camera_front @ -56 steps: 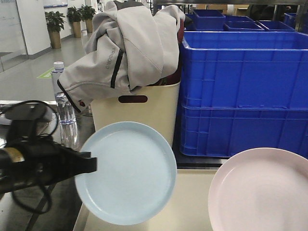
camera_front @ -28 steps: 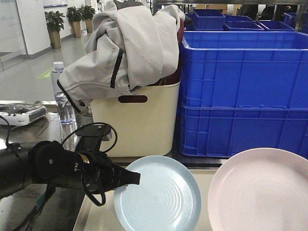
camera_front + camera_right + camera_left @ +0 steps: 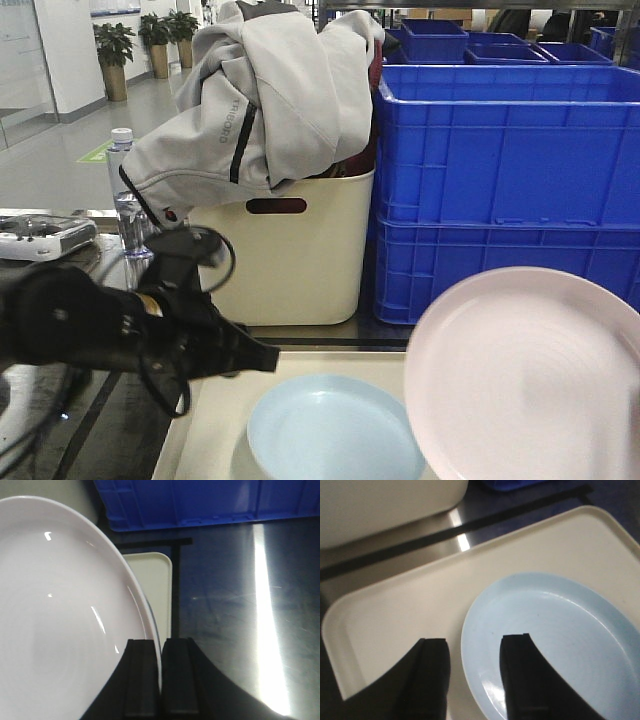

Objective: Grab plate from conveyor and place on tray
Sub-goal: 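Lower the pink plate onto the blue plate, open right gripper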

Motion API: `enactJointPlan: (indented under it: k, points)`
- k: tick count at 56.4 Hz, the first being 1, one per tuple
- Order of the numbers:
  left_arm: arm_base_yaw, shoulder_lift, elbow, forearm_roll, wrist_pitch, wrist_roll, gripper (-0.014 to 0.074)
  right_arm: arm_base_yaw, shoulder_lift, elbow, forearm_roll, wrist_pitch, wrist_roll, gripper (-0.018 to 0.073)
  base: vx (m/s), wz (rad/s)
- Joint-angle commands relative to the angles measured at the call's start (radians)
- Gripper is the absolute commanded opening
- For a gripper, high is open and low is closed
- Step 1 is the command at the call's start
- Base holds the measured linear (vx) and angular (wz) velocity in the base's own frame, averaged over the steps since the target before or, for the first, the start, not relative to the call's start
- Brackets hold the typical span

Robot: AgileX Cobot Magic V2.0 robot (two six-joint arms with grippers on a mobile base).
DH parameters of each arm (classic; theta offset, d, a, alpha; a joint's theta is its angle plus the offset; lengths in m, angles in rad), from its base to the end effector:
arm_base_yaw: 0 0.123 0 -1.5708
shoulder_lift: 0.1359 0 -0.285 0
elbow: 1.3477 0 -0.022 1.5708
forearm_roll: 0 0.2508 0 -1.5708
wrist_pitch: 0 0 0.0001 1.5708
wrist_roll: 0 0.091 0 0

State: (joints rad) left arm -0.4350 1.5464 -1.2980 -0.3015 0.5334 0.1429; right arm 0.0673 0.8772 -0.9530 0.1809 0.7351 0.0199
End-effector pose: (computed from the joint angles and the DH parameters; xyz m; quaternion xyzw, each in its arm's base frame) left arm 0.3143 -0.1612 0.3314 0.1739 0.8823 -0.1837 0.3969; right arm 0.1682 0.0224 0.3789 0.0091 0.8748 0.1060 0.4727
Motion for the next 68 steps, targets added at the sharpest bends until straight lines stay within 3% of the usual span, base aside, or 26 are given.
enactJointPlan:
  k: [1,9,15,21,28,41,50,63,68]
  points:
    - [-0.004,-0.118,-0.035,0.035,-0.051,0.012,0.0272,-0.005,0.049,-0.029,0.129,-0.127,-0.072,-0.0011,0.0,0.0]
    - [-0.004,-0.222,-0.035,0.098,-0.038,0.012,-0.001,-0.004,0.169,-0.029,0.345,-0.169,-0.22,-0.0009,0.0,0.0]
    - [-0.004,-0.296,-0.035,0.124,-0.041,0.011,-0.0007,-0.003,0.277,-0.038,0.528,-0.191,-0.343,-0.0009,0.0,0.0]
    - [-0.004,-0.344,-0.035,0.135,-0.033,0.01,-0.0006,0.061,0.39,-0.095,0.62,-0.2,-0.434,-0.0009,0.0,0.0]
    - [-0.004,-0.367,-0.035,0.135,-0.019,0.009,-0.0006,0.145,0.519,-0.182,0.583,-0.224,-0.419,-0.0008,0.0,0.0]
    - [-0.004,-0.367,-0.034,0.137,0.043,0.002,-0.0006,0.143,0.637,-0.226,0.479,-0.22,-0.384,0.0043,0.0,0.0]
    - [-0.004,-0.367,-0.034,0.137,0.046,0.002,-0.0006,0.143,0.646,-0.226,0.458,-0.22,-0.383,0.0195,0.0,0.0]
    - [-0.004,-0.367,-0.034,0.137,0.047,0.002,-0.0003,0.143,0.646,-0.226,0.457,-0.232,-0.399,0.0531,0.0,0.0]
    - [-0.004,-0.367,-0.034,0.139,0.052,0.002,-0.0002,0.143,0.632,-0.226,0.445,-0.233,-0.406,0.0585,0.0,0.0]
